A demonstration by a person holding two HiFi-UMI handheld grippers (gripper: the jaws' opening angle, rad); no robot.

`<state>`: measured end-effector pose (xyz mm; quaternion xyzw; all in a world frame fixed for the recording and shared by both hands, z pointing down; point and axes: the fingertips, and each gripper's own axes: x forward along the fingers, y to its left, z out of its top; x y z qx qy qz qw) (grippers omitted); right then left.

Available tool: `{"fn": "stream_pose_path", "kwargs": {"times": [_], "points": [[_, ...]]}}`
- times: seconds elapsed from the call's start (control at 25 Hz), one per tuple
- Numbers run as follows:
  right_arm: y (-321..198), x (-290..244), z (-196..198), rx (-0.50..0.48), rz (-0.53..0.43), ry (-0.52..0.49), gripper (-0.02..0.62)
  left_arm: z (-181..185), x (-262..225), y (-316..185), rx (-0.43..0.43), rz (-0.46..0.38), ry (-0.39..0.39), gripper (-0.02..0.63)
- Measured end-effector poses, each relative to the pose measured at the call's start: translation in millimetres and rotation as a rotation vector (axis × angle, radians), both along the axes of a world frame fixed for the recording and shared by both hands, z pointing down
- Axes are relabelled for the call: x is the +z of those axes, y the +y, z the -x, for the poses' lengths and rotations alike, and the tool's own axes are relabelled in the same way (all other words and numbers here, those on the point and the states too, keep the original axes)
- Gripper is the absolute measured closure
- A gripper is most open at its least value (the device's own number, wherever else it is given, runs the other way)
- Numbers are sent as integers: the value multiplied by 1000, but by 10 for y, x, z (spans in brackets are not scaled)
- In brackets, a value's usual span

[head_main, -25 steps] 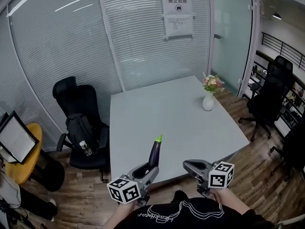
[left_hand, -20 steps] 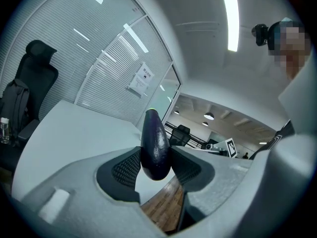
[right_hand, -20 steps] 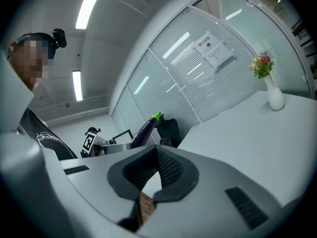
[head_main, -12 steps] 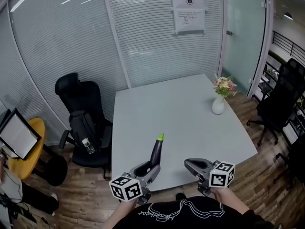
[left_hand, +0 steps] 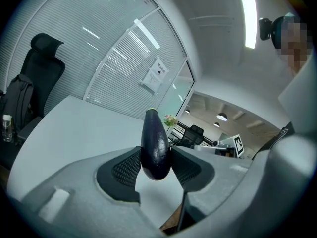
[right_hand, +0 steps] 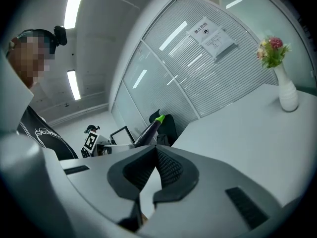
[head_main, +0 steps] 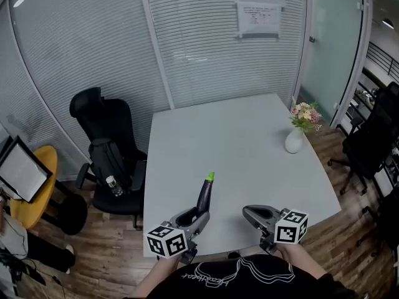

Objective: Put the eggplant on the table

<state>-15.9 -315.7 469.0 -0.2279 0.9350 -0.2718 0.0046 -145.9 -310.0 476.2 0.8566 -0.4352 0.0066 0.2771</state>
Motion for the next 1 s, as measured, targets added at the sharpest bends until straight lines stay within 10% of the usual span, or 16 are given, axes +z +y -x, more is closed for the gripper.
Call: {"fn": "stream_pose_path", "kwargs": {"times": [1.0], "points": [[-583,461,-6,-1,108,37,586,132,1101,-755,-44,190,-100,408]]}}
